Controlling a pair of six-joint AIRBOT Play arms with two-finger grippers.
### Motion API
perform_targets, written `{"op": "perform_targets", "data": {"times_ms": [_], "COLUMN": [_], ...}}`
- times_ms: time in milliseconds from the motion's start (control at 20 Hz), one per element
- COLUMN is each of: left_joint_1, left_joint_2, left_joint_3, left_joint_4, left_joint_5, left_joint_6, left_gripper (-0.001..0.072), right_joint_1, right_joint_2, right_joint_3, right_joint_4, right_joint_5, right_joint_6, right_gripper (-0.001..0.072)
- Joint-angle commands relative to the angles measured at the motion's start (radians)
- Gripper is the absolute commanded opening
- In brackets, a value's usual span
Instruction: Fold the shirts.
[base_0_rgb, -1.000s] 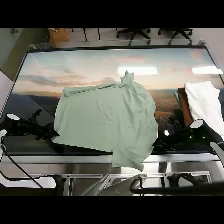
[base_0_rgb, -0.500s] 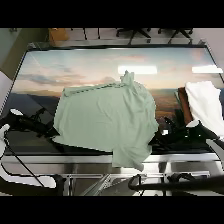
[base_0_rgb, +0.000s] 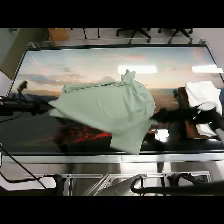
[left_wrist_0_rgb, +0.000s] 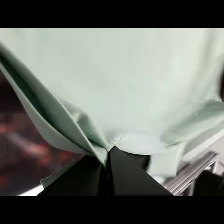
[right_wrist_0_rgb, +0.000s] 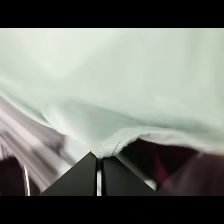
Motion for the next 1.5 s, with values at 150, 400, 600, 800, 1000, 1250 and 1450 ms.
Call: {"op": "perform_targets", "data": {"times_ms": [150,400,600,800,1000,1250,1450], "left_joint_1": [0.003,0.159,0.364,0.299,-0.053,-0.328,-0.315], "left_joint_2": [0.357,0.549,0.592,0.503,0.346,0.035,-0.259], "left_joint_3": [0.378,0.69,0.772,0.681,0.483,0.302,0.336], "left_joint_4": [-0.443,-0.484,-0.482,-0.416,-0.197,0.211,0.23], "left_joint_5": [-0.033,0.038,0.069,0.0,0.029,0.266,0.344], "left_joint_6": [-0.011,-0.111,-0.187,-0.18,-0.094,-0.099,-0.101], "left_gripper": [0.0014,0.0014,0.0013,0.0013,0.0015,0.0014,0.0015], "right_joint_1": [-0.123,-0.135,-0.134,-0.134,-0.124,-0.073,-0.074], "right_joint_2": [0.105,0.169,0.233,0.183,-0.026,-0.401,-0.663], "right_joint_3": [0.758,1.146,1.216,1.17,0.965,0.799,0.8], "right_joint_4": [0.285,0.211,0.007,-0.185,0.045,0.064,0.073], "right_joint_5": [0.029,-0.062,-0.172,-0.139,-0.024,-0.065,-0.168], "right_joint_6": [-0.108,-0.08,-0.076,0.049,-0.037,-0.132,-0.131], "right_gripper": [0.0017,0.0017,0.0017,0.0017,0.0017,0.0017,0.0017]}}
